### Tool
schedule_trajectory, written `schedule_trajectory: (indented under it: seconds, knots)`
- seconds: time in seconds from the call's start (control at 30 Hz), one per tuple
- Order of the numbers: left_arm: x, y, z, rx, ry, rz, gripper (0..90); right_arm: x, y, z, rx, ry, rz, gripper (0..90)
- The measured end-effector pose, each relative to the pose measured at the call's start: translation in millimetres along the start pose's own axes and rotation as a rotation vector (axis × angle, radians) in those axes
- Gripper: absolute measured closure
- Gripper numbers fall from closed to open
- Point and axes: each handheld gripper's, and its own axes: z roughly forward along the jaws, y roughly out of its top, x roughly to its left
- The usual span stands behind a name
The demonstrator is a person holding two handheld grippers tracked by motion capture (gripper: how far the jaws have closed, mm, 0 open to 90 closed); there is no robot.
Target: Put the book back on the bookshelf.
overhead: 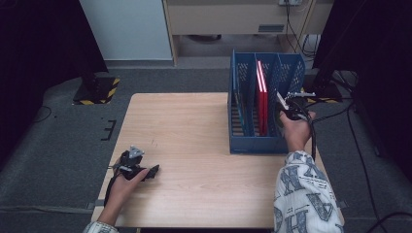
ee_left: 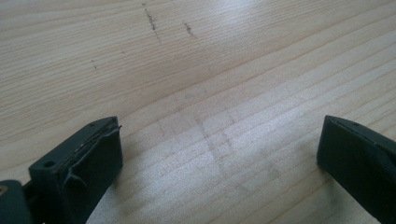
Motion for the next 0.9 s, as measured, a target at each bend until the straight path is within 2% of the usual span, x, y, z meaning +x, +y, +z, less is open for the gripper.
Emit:
schedule_trajectory:
  seconds: [0.1, 0.57, 0.9]
  knots:
    - [0.0, 0.0, 0.0, 0.000, 0.000, 0.000, 0.0, -0.1, -1.5, -0.2, 0.009, 0.002, 0.004, 75.9]
    - [-0.1, 0.2, 0.1, 0.000, 0.000, 0.000, 0.0, 5.4, -14.3, -3.4, 0.051, -0.003, -0.037, 75.1]
    - [-0.2, 0.2, 0.2, 0.000, 0.000, -0.001, 0.0, 4.3, -15.9, -9.0, 0.048, 0.017, -0.046, 72.9]
